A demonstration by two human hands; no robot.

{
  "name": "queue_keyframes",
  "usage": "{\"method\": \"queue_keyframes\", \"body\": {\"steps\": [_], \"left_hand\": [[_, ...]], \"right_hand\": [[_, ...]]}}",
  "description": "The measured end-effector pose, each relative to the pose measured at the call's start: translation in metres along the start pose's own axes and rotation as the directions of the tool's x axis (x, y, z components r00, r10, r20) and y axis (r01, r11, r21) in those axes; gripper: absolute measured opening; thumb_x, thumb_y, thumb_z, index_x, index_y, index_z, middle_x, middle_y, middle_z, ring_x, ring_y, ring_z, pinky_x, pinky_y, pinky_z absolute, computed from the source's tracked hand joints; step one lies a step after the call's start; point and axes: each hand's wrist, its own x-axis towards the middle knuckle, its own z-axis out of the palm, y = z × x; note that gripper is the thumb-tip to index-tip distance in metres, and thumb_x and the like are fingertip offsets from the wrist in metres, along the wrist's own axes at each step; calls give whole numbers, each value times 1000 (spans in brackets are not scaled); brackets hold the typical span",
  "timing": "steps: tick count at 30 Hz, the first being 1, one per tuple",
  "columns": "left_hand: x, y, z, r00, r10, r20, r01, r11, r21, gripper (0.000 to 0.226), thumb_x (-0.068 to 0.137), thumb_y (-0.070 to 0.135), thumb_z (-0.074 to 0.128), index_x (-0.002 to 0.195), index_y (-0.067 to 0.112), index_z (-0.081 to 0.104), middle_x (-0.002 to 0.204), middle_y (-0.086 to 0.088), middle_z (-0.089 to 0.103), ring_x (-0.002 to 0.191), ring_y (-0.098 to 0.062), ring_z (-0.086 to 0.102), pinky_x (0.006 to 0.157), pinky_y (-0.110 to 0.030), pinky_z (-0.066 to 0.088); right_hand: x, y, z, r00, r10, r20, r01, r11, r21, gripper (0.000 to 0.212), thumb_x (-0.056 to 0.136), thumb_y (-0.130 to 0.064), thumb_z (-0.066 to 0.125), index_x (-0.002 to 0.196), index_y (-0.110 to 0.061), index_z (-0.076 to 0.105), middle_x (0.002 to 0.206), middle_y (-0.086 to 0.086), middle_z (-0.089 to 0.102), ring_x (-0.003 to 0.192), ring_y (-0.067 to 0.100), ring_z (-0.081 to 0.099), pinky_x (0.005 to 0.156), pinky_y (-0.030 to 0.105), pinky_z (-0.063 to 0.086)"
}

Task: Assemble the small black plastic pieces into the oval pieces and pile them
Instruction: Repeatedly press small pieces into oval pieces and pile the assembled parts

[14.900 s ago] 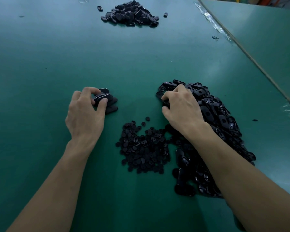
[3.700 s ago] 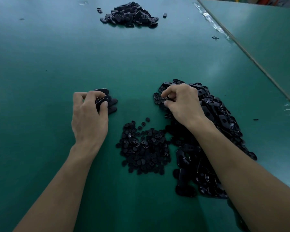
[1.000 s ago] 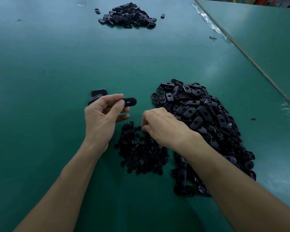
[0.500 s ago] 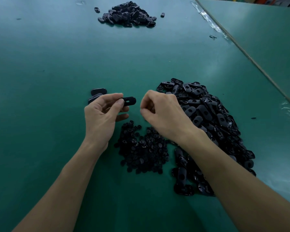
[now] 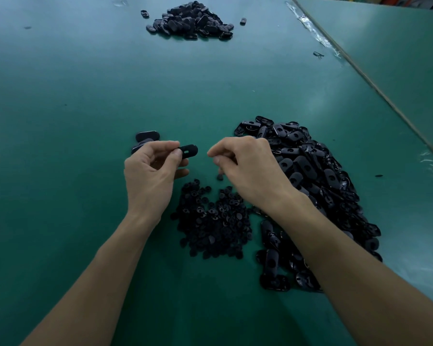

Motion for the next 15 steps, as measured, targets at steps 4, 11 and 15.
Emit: {"method": "queue_keyframes", "body": {"steps": [4, 11, 15], "left_hand": [[-2, -1, 1, 997, 35, 66, -40, 995, 86, 15, 94, 2, 67, 93, 17, 70, 85, -2, 74, 79, -20, 75, 67, -27, 60], [-6, 3, 6, 983, 79, 167, -90, 994, 64, 17, 92, 1, 69, 94, 18, 71, 82, 1, 76, 77, -17, 75, 67, -24, 59], [-8, 4, 7, 979, 87, 186, -98, 994, 50, 17, 92, 0, 69, 95, 17, 71, 85, 0, 77, 77, -17, 75, 67, -25, 60]], "right_hand": [[1, -7, 0, 999, -32, -17, 34, 997, 71, 25, 98, -9, 60, 121, -14, 69, 86, -6, 73, 77, -1, 67, 77, 16, 56], [4, -13, 2, 998, -47, -44, 50, 998, 48, 9, 92, -12, 69, 93, -19, 74, 81, -11, 68, 75, -3, 63, 71, 7, 49], [2, -12, 3, 999, -25, -28, 26, 999, 40, 11, 93, -14, 70, 95, -22, 76, 85, -9, 70, 78, -1, 64, 76, 17, 54]]}}
